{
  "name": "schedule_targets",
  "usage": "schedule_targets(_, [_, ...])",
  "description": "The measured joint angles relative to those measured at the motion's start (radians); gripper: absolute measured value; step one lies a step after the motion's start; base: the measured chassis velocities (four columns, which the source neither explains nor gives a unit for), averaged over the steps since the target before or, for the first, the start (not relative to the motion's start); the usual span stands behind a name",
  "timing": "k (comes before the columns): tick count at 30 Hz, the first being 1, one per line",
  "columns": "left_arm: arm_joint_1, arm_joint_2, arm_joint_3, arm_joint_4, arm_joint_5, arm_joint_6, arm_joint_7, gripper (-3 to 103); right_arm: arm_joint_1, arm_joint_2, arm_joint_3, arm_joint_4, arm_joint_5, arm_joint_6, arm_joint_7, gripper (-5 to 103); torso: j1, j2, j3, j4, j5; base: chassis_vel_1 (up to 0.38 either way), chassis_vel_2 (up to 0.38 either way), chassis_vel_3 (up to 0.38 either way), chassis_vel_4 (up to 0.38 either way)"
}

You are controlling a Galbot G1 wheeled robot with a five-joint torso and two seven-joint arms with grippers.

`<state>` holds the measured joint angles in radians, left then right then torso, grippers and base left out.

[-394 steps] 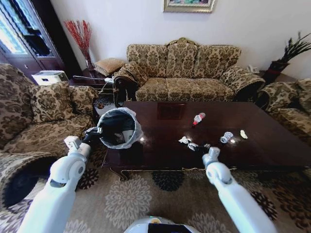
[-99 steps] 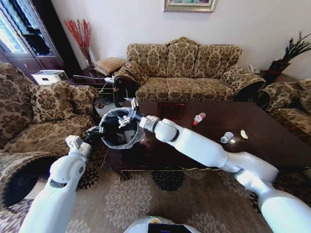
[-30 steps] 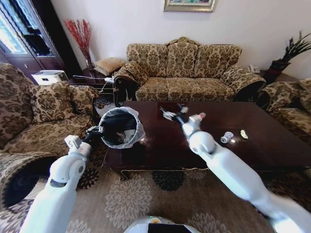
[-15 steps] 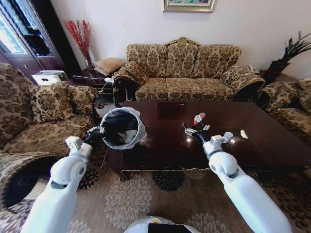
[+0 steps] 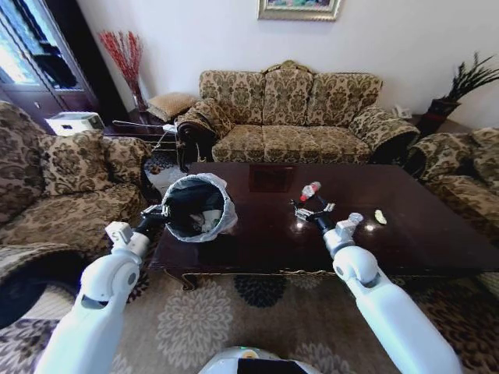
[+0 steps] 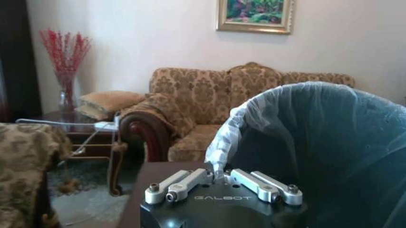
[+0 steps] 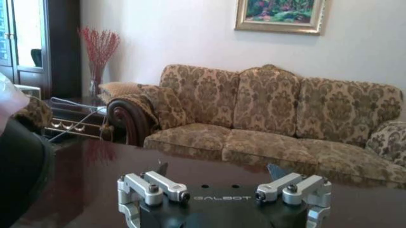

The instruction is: Move to the front of the table and place the trash on the table into the trash bin.

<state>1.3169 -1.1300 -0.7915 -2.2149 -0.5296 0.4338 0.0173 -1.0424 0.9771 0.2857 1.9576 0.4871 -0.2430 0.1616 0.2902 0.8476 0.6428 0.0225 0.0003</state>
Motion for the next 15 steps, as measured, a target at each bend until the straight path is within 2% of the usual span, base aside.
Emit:
schedule_targets(3, [0.003,-0.002,-0.001,-0.002,0.001,-0.003,0.003,0,0.001,0.0,-0.003,0.0,0.0,0.001,-0.001,100,0.0,0.0,0.0,0.0,-0.0007,-0.298,-0.291,0.282,0.274])
schedule_targets(7, [0.004,-0.008,-0.003,-0.008,0.001,-0.006,0.006,0,0.001,-0.003,-0.008,0.002,0.0,0.001,-0.001,100,0.0,0.0,0.0,-0.0002,0.0008,-0.311,-0.315,0.325,0.312])
schedule_targets(9, [0.004,-0.013,-0.003,-0.014,0.002,-0.006,0.006,0,0.003,-0.006,-0.009,0.002,0.001,0.001,0.0,100,-0.001,0.0,0.0,0.0,-0.0012,-0.368,-0.309,0.405,0.33])
schedule_targets(13, [0.009,-0.02,-0.001,-0.023,0.01,-0.006,0.005,0,0.01,-0.002,-0.01,-0.008,0.001,-0.005,0.001,100,0.0,0.0,0.0,0.0002,0.0004,-0.362,-0.306,0.395,0.318])
schedule_targets(15, [0.011,-0.023,0.0,-0.024,0.013,-0.006,0.004,0,0.013,0.001,-0.011,-0.012,-0.001,-0.009,0.002,100,0.0,0.0,0.0,0.0001,-0.0002,-0.435,-0.307,0.455,0.323])
